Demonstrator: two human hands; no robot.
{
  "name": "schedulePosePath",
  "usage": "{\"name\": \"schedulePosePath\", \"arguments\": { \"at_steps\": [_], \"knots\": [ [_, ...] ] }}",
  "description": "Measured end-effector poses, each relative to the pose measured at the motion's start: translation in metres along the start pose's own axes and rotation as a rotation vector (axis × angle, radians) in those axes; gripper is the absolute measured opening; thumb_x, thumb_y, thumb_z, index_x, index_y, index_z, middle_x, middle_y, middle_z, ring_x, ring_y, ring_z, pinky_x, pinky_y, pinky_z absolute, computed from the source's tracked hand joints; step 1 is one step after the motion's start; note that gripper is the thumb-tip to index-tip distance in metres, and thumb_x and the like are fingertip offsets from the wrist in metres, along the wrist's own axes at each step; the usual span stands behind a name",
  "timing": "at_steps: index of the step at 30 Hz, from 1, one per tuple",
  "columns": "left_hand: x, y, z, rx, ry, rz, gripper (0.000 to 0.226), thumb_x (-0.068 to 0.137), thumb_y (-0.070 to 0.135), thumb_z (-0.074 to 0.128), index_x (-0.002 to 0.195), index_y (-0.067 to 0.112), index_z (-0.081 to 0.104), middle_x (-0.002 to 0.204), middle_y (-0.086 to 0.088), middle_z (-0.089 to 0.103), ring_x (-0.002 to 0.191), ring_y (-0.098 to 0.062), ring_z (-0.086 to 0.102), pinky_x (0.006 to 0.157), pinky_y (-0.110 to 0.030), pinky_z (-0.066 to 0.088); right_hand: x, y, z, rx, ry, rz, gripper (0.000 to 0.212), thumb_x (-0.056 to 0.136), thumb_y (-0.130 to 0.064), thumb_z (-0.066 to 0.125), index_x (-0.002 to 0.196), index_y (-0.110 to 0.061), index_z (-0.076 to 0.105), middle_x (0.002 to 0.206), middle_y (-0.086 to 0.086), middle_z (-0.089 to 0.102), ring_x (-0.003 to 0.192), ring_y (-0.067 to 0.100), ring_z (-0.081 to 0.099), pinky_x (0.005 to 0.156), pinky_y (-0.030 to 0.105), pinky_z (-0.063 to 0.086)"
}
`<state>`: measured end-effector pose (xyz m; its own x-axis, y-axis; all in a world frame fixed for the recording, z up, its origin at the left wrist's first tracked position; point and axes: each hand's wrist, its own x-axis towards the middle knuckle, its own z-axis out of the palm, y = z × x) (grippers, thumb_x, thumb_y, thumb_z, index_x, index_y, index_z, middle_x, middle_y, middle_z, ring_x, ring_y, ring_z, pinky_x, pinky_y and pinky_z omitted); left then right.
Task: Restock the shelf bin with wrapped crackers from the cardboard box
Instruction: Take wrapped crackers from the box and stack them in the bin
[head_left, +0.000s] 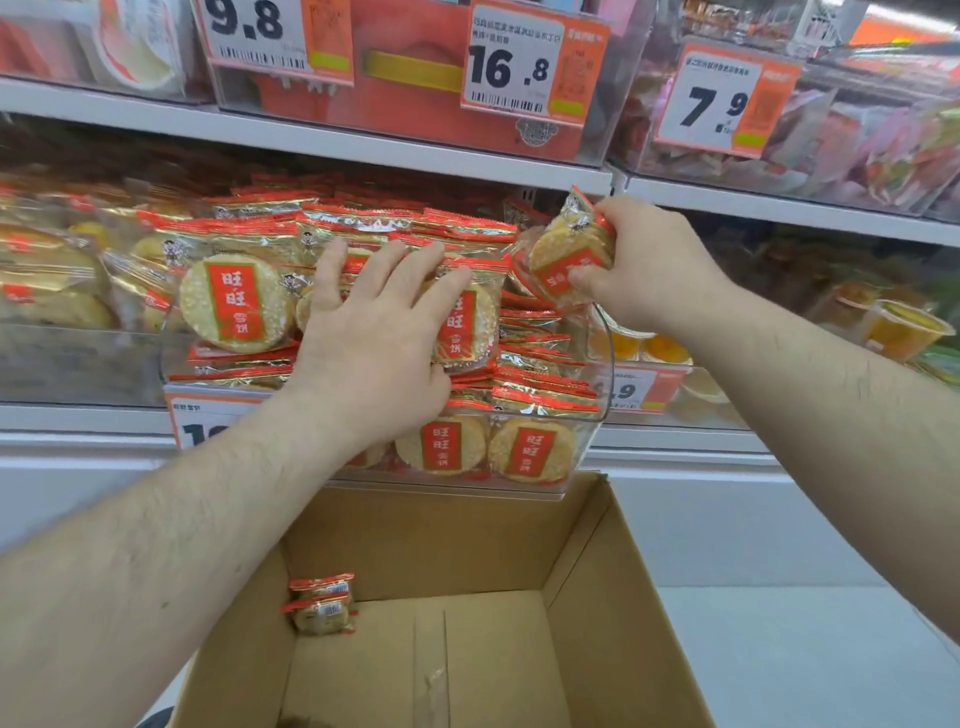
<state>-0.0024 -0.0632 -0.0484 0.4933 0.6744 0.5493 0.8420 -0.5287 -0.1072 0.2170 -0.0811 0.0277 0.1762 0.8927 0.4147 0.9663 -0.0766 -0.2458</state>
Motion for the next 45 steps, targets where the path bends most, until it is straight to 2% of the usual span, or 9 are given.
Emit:
{"name": "schedulePosePath", "arguments": {
  "at_steps": [10,16,19,22,32,35,38,41,45],
  "knots": [
    [0.0,-0.001,0.0,-0.022,0.039,-0.019,0.078,0.073,0.032,0.065,0.146,0.024,0.039,0.15,-0.003,0.04,0.14,-0.027,0.033,0.115,-0.058,0.006,0.013,-0.026,0.001,-0.414,-0.081,0.0,0.018,0.085,-0.006,0.056,0.097,-0.013,0.044,0.087,0.007,0.051,0.076,0.03,0.05,0.057,0.035,0.037],
    [-0.001,0.001,-0.003,-0.024,0.013,-0.022,0.079,0.076,0.033,0.064,0.148,0.026,0.034,0.153,-0.002,0.034,0.143,-0.025,0.027,0.116,-0.057,0.002,0.037,-0.027,0.019,-0.479,-0.249,-0.131,0.027,0.087,-0.006,0.054,0.11,-0.011,0.04,0.101,0.008,0.047,0.093,0.031,0.051,0.071,0.04,0.039],
    [-0.001,0.003,-0.004,-0.028,-0.008,-0.026,0.079,0.079,0.035,0.062,0.15,0.027,0.028,0.156,-0.001,0.029,0.145,-0.024,0.022,0.116,-0.056,-0.002,0.043,-0.018,0.028,-0.348,-0.164,-0.103,0.04,0.086,-0.006,0.061,0.12,-0.007,0.041,0.116,0.013,0.051,0.105,0.033,0.052,0.074,0.039,0.038],
    [-0.001,0.003,-0.005,-0.032,-0.006,-0.028,0.079,0.08,0.036,0.06,0.151,0.027,0.027,0.156,-0.001,0.027,0.146,-0.024,0.021,0.116,-0.056,-0.003,0.041,-0.012,0.041,-0.234,-0.025,-0.11,0.037,0.086,-0.007,0.063,0.121,-0.006,0.051,0.117,0.014,0.059,0.105,0.033,0.057,0.077,0.04,0.046],
    [0.002,0.005,-0.005,-0.015,-0.058,-0.032,0.079,0.084,0.039,0.056,0.152,0.03,0.018,0.161,0.001,0.016,0.148,-0.024,0.011,0.116,-0.056,-0.007,0.038,-0.008,0.052,-0.327,-0.142,-0.202,0.04,0.092,-0.016,0.064,0.13,-0.012,0.054,0.114,0.013,0.066,0.101,0.033,0.062,0.081,0.041,0.054],
    [0.003,0.007,-0.006,-0.027,-0.068,-0.037,0.079,0.084,0.039,0.055,0.153,0.03,0.017,0.161,0.002,0.014,0.149,-0.024,0.008,0.115,-0.056,-0.009,0.038,-0.006,0.052,-0.355,-0.153,-0.216,0.058,0.092,-0.017,0.063,0.144,-0.009,0.039,0.141,0.015,0.051,0.126,0.034,0.051,0.099,0.044,0.048],
    [0.002,0.008,-0.008,-0.031,-0.05,-0.034,0.079,0.084,0.038,0.056,0.153,0.028,0.019,0.163,-0.001,0.011,0.15,-0.026,0.005,0.115,-0.058,-0.01,0.036,-0.007,0.048,-0.324,-0.163,-0.203,0.08,0.091,-0.017,0.064,0.155,-0.008,0.016,0.161,0.012,0.022,0.148,0.028,0.021,0.117,0.039,0.026],
    [-0.001,0.011,-0.01,-0.026,0.037,-0.003,0.076,0.077,0.034,0.06,0.148,0.022,0.035,0.16,-0.008,0.024,0.149,-0.03,0.015,0.115,-0.06,-0.002,0.025,-0.011,0.04,-0.281,-0.116,-0.18,0.082,0.092,-0.017,0.064,0.156,-0.01,0.013,0.163,0.009,0.016,0.15,0.025,0.017,0.117,0.037,0.024],
    [-0.006,0.017,-0.014,-0.11,0.153,0.019,0.066,0.069,0.029,0.061,0.133,0.017,0.051,0.138,-0.007,0.049,0.128,-0.032,0.042,0.101,-0.053,0.027,-0.003,-0.022,0.027,-0.201,-0.062,-0.137,0.07,0.091,-0.016,0.061,0.152,-0.013,0.026,0.159,0.009,0.028,0.141,0.031,0.035,0.108,0.038,0.037]
  ]
}}
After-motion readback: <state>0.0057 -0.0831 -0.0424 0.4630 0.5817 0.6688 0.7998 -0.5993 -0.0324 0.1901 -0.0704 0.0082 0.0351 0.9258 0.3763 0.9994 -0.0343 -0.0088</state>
